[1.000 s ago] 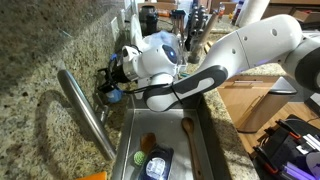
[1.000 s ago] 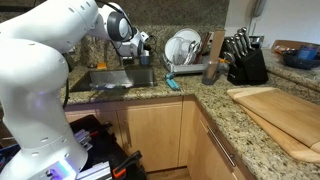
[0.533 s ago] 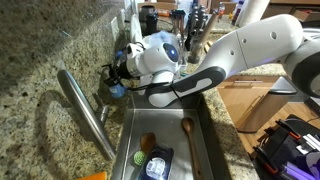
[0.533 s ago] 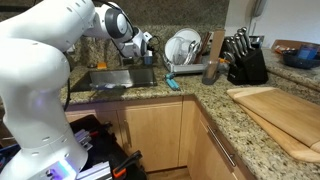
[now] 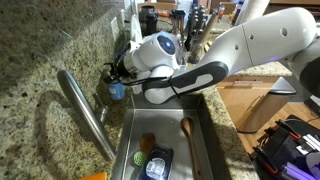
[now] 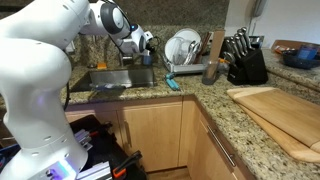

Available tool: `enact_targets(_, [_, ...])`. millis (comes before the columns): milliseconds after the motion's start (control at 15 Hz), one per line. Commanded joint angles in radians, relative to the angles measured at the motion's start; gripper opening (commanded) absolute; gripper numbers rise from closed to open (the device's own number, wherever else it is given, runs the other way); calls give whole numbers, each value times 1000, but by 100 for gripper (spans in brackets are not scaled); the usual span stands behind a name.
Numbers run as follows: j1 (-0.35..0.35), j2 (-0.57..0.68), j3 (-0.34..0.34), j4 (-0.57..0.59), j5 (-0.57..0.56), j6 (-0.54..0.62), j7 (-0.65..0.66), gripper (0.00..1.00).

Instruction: Pick up the soap bottle and place it on the kitchen counter

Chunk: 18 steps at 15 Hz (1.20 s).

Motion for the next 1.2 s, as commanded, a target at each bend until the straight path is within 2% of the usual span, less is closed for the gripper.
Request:
enact_targets(0, [63, -154, -37, -129, 55, -170, 128, 43])
enact_targets(133, [92, -220, -52, -161, 66, -273, 216, 43])
enact_targets(333, [150, -316, -123, -205, 30, -365, 339, 43])
enact_targets(533, [264, -424, -290, -291, -78, -413, 483, 43])
enact_targets(733, [428, -525, -516, -428, -304, -425, 659, 43])
enact_targets(933, [610, -603, -727, -583, -538, -495, 900, 43])
enact_targets(1133, [762, -662, -865, -738, -715, -629, 1116, 43])
